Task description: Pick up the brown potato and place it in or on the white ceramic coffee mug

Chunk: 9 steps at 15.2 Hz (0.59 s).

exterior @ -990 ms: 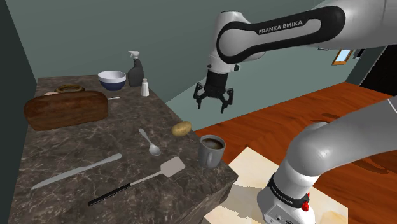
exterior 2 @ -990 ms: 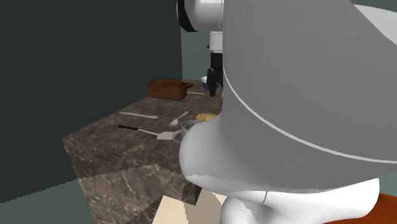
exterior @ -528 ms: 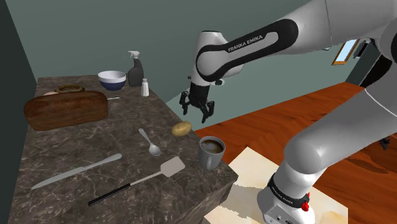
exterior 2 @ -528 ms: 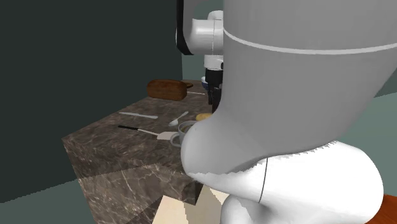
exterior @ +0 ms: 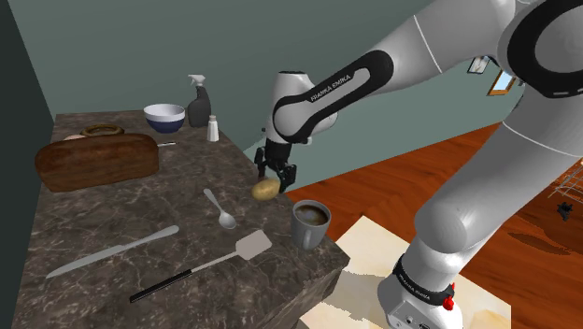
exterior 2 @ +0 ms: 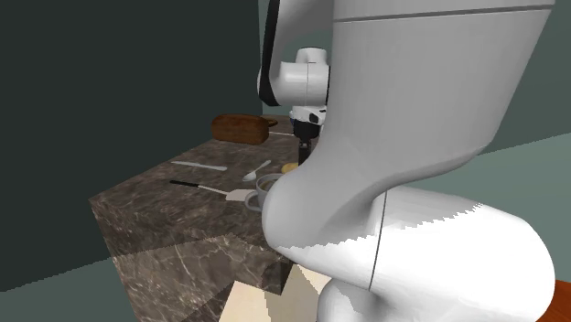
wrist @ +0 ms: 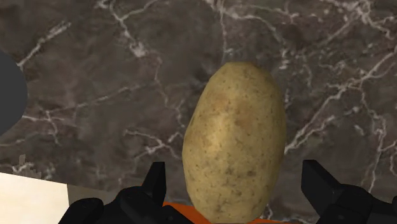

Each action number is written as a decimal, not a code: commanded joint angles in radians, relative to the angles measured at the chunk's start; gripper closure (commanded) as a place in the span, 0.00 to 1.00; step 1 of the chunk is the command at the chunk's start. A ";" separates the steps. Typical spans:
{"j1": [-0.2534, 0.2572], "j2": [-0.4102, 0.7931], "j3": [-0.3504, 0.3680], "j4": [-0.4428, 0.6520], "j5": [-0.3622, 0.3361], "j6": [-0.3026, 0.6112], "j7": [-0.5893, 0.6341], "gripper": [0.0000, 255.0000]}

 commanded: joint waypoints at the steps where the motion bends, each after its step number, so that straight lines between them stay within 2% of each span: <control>1: -0.002 0.021 0.004 -0.008 -0.010 0.028 0.010 0.00; 9: -0.003 0.040 0.007 -0.014 -0.020 0.052 0.017 0.00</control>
